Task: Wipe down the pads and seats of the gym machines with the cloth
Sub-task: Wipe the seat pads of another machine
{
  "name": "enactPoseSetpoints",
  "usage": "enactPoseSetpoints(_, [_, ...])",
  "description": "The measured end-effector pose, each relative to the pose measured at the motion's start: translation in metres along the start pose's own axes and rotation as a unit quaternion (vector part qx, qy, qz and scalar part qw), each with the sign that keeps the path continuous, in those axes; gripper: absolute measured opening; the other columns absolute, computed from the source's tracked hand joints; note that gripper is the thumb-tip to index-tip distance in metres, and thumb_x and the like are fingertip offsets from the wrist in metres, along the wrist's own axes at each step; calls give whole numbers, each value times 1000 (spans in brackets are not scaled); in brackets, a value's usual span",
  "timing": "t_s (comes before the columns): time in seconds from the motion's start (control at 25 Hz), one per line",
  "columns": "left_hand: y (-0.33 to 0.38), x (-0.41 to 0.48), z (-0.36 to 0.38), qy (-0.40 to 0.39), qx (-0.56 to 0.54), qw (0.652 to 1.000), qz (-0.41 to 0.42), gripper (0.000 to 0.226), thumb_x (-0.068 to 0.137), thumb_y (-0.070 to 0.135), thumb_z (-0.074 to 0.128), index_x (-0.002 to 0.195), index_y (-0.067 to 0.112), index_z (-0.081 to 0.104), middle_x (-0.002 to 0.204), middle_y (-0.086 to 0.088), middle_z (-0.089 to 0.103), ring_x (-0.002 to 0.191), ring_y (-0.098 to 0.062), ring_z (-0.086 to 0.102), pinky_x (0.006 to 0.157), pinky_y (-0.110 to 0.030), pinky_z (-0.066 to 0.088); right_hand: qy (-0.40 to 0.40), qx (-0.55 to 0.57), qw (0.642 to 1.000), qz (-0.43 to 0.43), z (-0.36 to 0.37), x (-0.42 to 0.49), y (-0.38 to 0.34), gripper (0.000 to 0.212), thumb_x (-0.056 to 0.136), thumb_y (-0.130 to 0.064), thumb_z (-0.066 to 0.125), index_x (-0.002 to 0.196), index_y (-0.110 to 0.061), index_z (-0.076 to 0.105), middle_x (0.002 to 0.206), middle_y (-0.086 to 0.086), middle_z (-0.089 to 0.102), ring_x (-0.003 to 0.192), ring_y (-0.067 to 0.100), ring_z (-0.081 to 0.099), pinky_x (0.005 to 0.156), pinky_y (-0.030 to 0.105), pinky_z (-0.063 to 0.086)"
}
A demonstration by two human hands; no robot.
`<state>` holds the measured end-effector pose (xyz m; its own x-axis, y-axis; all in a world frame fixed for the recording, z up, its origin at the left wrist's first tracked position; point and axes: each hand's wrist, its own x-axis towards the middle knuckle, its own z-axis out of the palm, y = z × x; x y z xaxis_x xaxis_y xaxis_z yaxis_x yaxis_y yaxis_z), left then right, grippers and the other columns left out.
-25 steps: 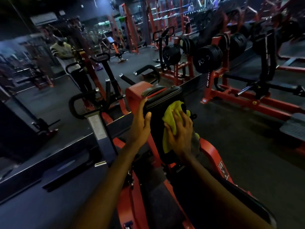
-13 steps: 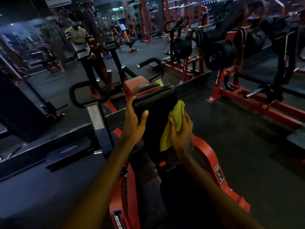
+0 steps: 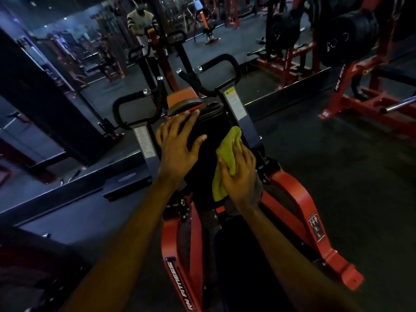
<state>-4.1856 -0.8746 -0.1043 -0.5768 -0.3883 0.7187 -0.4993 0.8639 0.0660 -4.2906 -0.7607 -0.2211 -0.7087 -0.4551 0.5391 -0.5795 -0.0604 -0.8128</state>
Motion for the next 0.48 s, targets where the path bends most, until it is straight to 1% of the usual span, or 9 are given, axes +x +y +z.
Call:
enactPoseSetpoints(0.12, [-1, 0, 4, 22, 16, 1000, 7, 58, 92, 47, 66, 145, 28, 52, 147, 4, 51, 134, -25, 43, 109, -43, 26, 14, 39, 999, 3, -6, 30, -16, 58, 96, -39, 64, 148, -17, 50, 149, 5, 52, 136, 28, 47, 108, 51, 43])
enactPoseSetpoints(0.24, [-1, 0, 5, 33, 29, 999, 12, 57, 92, 47, 67, 144, 28, 53, 146, 5, 51, 132, -24, 43, 107, -42, 27, 8, 46, 999, -8, -4, 59, -33, 59, 97, -44, 63, 149, -19, 49, 150, 3, 52, 137, 24, 45, 110, 38, 39])
enactPoseSetpoints(0.28, [0, 1, 5, 35, 33, 999, 10, 57, 92, 46, 68, 144, 28, 53, 146, 5, 51, 132, -23, 43, 106, -43, 28, 10, 44, 999, -15, -4, 60, -32, 60, 97, -44, 64, 150, -19, 48, 150, 3, 51, 137, 23, 45, 110, 38, 39])
enactPoseSetpoints(0.36, [1, 1, 6, 38, 30, 999, 6, 57, 92, 45, 69, 144, 28, 53, 145, 4, 52, 132, -22, 42, 107, -43, 28, 12, 26, 999, -17, -5, 43, -21, 59, 97, -41, 65, 150, -18, 48, 149, 4, 51, 137, 25, 45, 108, 45, 45])
enactPoseSetpoints(0.4, [1, 1, 6, 41, 26, 999, 5, 57, 92, 44, 70, 143, 28, 54, 145, 4, 52, 132, -22, 41, 108, -43, 26, 1, 15, 1000, -16, -7, 30, -12, 59, 98, -40, 66, 150, -18, 48, 150, 4, 49, 138, 25, 44, 105, 48, 47])
enactPoseSetpoints(0.48, [2, 1, 5, 39, 16, 999, -1, 56, 92, 42, 70, 143, 27, 54, 145, 4, 52, 133, -21, 40, 110, -41, 22, -28, -1, 1000, -11, -15, 8, 3, 60, 98, -38, 68, 151, -20, 48, 151, 3, 47, 140, 22, 42, 102, 50, 50])
